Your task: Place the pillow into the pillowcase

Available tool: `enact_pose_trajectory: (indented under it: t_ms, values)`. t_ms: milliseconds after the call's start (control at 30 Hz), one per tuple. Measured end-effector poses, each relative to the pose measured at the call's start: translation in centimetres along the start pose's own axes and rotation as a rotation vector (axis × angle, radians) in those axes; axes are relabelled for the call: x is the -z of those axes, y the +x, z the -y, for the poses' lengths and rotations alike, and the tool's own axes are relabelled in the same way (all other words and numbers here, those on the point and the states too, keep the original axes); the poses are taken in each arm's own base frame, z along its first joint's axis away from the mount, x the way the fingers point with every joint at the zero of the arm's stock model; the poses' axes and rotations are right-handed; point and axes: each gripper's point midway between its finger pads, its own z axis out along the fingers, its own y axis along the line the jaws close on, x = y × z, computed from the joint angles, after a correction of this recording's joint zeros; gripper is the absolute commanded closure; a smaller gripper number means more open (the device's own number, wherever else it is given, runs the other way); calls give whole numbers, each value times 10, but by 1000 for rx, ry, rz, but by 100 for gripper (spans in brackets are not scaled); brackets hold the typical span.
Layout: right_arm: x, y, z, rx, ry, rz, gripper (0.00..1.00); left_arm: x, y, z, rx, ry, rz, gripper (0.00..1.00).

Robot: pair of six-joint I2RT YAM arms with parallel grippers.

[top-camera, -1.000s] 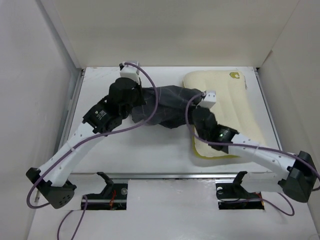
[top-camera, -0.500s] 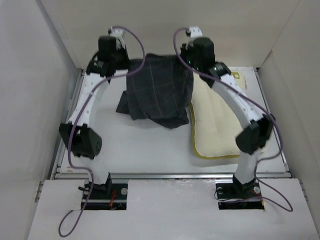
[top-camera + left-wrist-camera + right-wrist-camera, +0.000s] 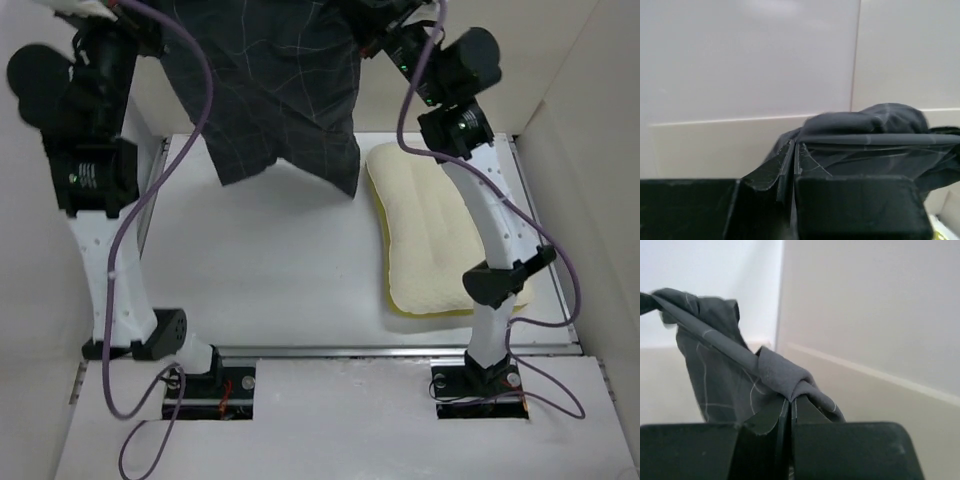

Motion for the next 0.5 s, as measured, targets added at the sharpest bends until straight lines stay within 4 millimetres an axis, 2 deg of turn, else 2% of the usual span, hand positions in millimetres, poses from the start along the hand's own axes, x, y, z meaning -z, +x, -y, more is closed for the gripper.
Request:
enact_pose_trajectory:
  t_ms: [33,67,100,167,233,267,300,333,367,400,433,467,500]
  values:
    - [3,-17,-7,19,-32,36,100,13,-16,3,-13,-5,34,100]
    - [8,-25,-11,35,-51,47,100,27,-28,2,-32,-30,59,100]
    - [14,-26,-9,54,-49,39,100,37,-29,-9,-53,-83,62,100]
    - [36,1,2,71,-30,-35,100,67,-21,-31,-85,-196,46,100]
    - [66,57,10,60,-18,-165,100,90,9,-39,-74,-239,-2,100]
    - [82,92,11,39,-16,-244,100,105,40,-40,-56,-246,-67,100]
    - [105,135,9,14,-8,-327,100,121,71,-38,-19,-236,-113,100]
    - [135,182,0,-27,-10,-440,99,137,117,-37,30,-232,-200,100]
    - [172,233,-16,-81,-22,-575,98,156,162,-36,105,-240,-275,100]
    - [207,276,-35,-123,-29,-682,98,175,208,-32,181,-243,-365,100]
    - [250,315,-60,-172,-53,-814,98,189,242,-26,248,-233,-434,100]
    - [291,344,-89,-216,-87,-937,96,205,278,-19,320,-229,-521,100]
    - [326,361,-114,-252,-123,-1041,95,220,308,-13,377,-232,-619,100]
